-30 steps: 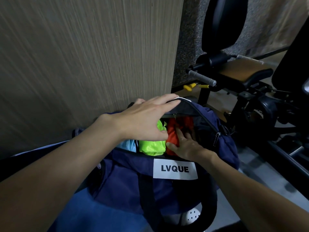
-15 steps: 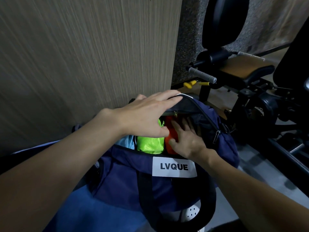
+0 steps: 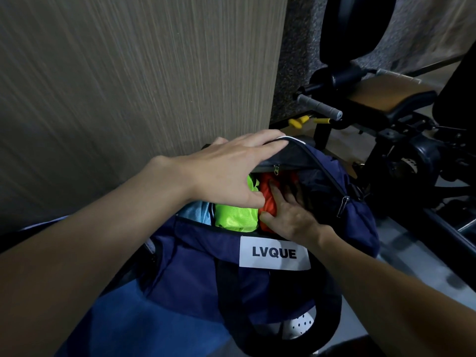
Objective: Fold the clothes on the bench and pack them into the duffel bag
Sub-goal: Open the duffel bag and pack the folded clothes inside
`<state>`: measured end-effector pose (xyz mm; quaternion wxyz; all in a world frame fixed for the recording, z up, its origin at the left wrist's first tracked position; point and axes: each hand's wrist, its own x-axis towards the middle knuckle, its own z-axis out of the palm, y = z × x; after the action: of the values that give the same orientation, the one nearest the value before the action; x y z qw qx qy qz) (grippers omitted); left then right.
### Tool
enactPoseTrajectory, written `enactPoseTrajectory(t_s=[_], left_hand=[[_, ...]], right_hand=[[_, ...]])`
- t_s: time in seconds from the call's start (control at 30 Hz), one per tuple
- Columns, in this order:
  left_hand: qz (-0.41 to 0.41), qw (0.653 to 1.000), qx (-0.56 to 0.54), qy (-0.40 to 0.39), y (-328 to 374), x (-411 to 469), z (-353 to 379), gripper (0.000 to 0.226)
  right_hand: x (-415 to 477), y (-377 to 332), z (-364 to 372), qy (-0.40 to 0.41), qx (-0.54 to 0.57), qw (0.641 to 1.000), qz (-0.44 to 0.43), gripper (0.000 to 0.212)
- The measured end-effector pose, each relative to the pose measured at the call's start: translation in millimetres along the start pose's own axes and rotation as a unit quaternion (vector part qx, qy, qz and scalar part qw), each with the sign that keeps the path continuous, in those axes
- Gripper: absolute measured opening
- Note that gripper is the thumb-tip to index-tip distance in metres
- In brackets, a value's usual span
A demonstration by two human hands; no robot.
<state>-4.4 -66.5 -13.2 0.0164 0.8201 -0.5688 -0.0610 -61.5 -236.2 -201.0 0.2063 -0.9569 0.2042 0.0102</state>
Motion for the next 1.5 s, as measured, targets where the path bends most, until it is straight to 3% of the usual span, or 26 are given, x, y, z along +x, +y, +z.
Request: enactPoseTrajectory(t_s=[0.3,0.5,0.7,0.9,1.0,1.1,1.33,1.4,1.5], left_hand=[[-0.008,1.0,-0.008,-0.018,-2.7,-0.9,-5.5,0.101],[-0.017,0.999,0.02,-0.03,0.6,1.1,-5.1,0.104],[-0.047,0.999,0.005,-0.019,5.1,-11.2,1.9,0.093],[-0.068,0.996,-0.046,0.017,2.0,-57.7,20.9,0.089],[-0.115,0.978,-0.156,0.078,-18.5,-107.5,33.9,0.081],[-0.172,0.936,-0.26,0.165,-43.4,-165.3,54.7,0.063],[-0.383,0.804,-0.272,0.364,-91.5,-269.0,117.4,0.033],[-0.406,0.801,-0.239,0.369,-99.1,-280.3,134.4,0.033],[-0.401,0.833,-0.143,0.353,-111.7,-284.0,149.9,0.032]], right_hand=[[-0.5,-4.9,-8.5,-0.021,-0.064,0.998,-0.008,0.089],[-30.8,-26.5,-26.0,0.045,-0.132,0.988,-0.062,0.079],[-87.0,-45.9,-49.8,0.072,-0.143,0.974,-0.158,0.061],[-132.2,-88.0,-54.6,0.048,-0.127,0.96,-0.246,0.046],[-145.9,-114.2,-48.4,0.047,-0.115,0.948,-0.294,0.035],[-150.8,-147.0,-37.5,0.045,-0.108,0.933,-0.341,0.03],[-136.6,-241.4,-1.4,-0.015,-0.042,0.901,-0.431,0.023],[-126.6,-264.6,16.6,-0.05,-0.018,0.902,-0.429,0.025],[-103.4,-291.3,50.4,-0.071,-0.037,0.917,-0.39,0.038]])
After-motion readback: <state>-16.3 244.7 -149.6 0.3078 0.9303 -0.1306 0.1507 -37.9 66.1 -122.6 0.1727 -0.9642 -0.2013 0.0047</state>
